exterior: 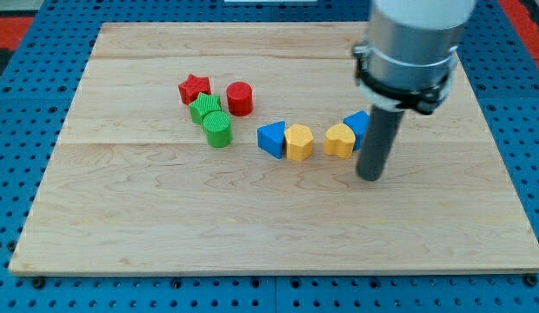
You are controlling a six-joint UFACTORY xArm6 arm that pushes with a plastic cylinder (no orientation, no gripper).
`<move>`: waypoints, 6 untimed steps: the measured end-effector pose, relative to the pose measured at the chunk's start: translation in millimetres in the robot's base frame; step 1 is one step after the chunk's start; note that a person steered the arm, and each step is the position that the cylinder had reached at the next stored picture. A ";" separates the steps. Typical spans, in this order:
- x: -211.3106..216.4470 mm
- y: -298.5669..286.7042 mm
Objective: Place the cube to the right of heart
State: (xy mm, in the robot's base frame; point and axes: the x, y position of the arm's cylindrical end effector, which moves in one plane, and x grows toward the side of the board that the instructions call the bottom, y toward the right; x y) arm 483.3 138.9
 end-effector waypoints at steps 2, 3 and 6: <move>-80.4 25.9; -109.4 -2.7; -62.3 2.8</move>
